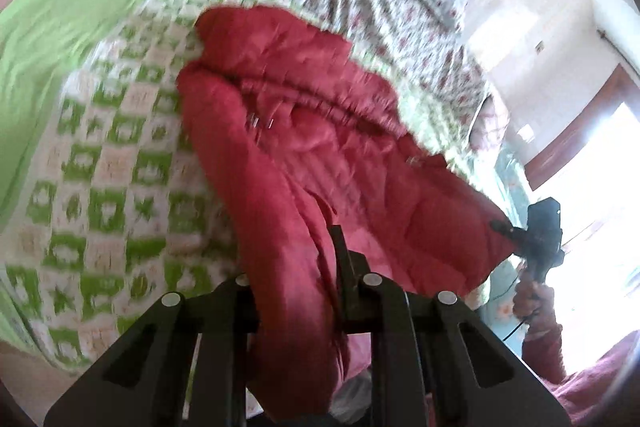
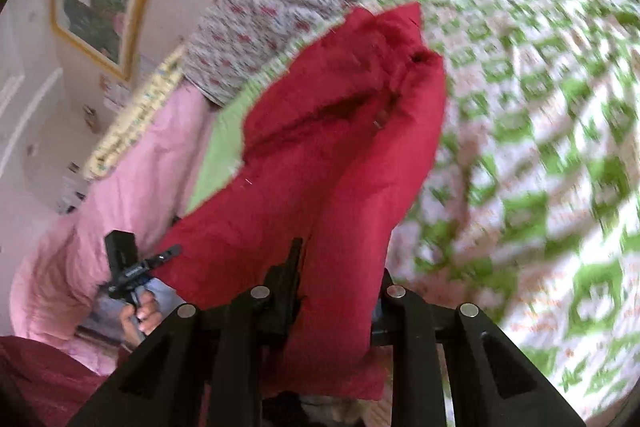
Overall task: Fold large clothes
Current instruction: 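Fold the hem toward the collar with the left gripper while the right gripper grasps the jacket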
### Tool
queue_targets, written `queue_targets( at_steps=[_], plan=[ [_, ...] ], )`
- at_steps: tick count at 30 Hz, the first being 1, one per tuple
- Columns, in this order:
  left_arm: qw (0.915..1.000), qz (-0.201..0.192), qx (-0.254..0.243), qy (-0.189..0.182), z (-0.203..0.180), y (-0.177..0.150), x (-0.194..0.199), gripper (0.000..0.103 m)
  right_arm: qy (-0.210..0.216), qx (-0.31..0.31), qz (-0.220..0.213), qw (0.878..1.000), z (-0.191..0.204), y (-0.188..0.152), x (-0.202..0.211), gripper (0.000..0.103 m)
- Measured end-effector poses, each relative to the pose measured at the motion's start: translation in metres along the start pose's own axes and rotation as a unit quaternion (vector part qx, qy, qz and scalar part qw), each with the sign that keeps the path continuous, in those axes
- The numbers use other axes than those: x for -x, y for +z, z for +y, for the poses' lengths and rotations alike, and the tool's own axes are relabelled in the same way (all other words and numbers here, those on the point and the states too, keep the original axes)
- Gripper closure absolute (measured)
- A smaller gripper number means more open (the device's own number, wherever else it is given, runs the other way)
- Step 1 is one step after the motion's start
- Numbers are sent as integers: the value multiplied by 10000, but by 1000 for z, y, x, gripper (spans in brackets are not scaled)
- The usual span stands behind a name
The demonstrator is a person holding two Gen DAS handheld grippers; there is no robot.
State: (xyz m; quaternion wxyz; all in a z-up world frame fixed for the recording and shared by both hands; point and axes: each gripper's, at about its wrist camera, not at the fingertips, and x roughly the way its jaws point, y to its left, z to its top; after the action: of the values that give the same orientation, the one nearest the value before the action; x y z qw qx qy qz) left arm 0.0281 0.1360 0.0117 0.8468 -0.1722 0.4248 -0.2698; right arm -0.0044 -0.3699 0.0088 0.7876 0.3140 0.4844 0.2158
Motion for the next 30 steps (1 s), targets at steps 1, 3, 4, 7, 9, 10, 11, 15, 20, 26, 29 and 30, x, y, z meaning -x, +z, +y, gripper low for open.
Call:
queue_targets(
  at_steps=[1, 3, 4, 7, 9, 10, 11, 15, 20, 26, 29, 30],
  plan=[
    [10000, -81, -19, -27, -2, 5, 2, 87, 66, 25, -72, 9999, 4, 6, 0, 81],
    [9995, -268, -26, -141, -4, 21, 4, 87, 166, 80, -237, 9995, 12, 18, 0, 82],
    [9993, -348, -31, -165, -6, 28, 4, 87, 174, 115, -310, 9993, 16, 24, 0, 82],
    [9982, -572, 24, -204, -9, 53, 3, 87, 158, 174, -569, 9981, 24, 52, -2, 82],
    [9976, -674, 73, -168, -7, 66, 3, 87, 98, 241, -721, 9971, 29, 67, -1, 82],
    [9971, -738, 106, -146, -7, 76, 2, 87, 64, 255, -768, 9967, 31, 72, -2, 82],
    [9967, -795, 140, -113, -7, 84, 1, 87, -31, 274, -853, 9960, 34, 83, -3, 82],
    [9953, -951, 181, 6, -9, 109, -4, 87, -120, 162, -1105, 9937, 31, 113, -9, 82],
    [9935, -1068, 354, 164, -9, 143, -18, 87, -138, -121, -1370, 9904, 23, 150, -23, 82],
    [9914, -1164, 536, 258, 1, 175, -39, 87, -203, -424, -1613, 9858, 9, 187, -48, 82],
    [9910, -1142, 630, 306, 7, 192, -52, 87, -200, -619, -1694, 9834, -1, 202, -61, 81],
    [9910, -1128, 643, 318, 8, 197, -56, 86, -218, -645, -1696, 9832, -3, 206, -64, 81]
  ],
)
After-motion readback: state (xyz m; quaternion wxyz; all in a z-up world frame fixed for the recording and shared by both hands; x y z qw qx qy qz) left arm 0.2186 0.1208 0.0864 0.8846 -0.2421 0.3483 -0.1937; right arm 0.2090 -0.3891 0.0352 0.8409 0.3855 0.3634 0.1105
